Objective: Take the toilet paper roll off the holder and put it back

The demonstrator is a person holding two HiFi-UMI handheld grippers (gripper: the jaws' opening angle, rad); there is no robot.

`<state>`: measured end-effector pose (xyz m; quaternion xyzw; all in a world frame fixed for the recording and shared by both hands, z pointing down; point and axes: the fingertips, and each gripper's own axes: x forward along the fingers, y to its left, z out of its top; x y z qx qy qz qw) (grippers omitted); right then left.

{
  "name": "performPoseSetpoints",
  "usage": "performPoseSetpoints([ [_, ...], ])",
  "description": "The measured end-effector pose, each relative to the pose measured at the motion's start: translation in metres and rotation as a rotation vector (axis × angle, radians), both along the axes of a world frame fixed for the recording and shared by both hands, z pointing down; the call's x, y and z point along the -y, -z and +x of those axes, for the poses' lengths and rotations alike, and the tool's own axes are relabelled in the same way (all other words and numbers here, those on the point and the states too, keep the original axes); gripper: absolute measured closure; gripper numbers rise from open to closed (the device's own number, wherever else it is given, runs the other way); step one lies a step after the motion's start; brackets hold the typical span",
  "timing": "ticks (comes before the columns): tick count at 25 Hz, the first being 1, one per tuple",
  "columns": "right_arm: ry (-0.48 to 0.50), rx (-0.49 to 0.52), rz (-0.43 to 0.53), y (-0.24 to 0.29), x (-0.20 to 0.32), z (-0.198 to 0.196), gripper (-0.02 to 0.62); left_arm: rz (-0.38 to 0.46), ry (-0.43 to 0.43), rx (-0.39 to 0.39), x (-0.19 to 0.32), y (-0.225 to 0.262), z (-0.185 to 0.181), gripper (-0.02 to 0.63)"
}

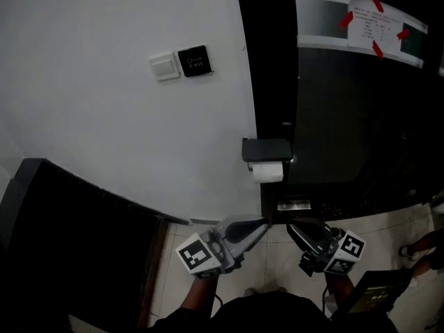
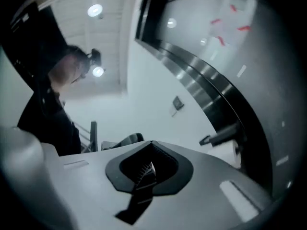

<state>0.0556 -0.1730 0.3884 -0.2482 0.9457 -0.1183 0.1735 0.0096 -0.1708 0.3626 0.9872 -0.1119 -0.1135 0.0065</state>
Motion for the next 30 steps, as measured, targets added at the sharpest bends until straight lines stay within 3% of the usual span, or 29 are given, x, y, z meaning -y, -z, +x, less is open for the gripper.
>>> performPoseSetpoints([
  [3, -0.035, -0.142, 0.192, 0.039, -0.015, -0.008, 0.594, 0.018, -0.020, -0.008, -0.004, 0.005, 0.005, 0.604],
  [6, -0.062, -0.165, 0.254, 0.054, -0.023, -0.008, 0.594, 0.028, -0.032, -0.012, -0.009, 0.008, 0.007, 0.604],
  [30, -0.105, -0.158, 0.239, 0.053, -0.040, -0.007, 0.594, 0.024, -0.035, -0.011, -0.026, 0.007, 0.006, 0.604],
])
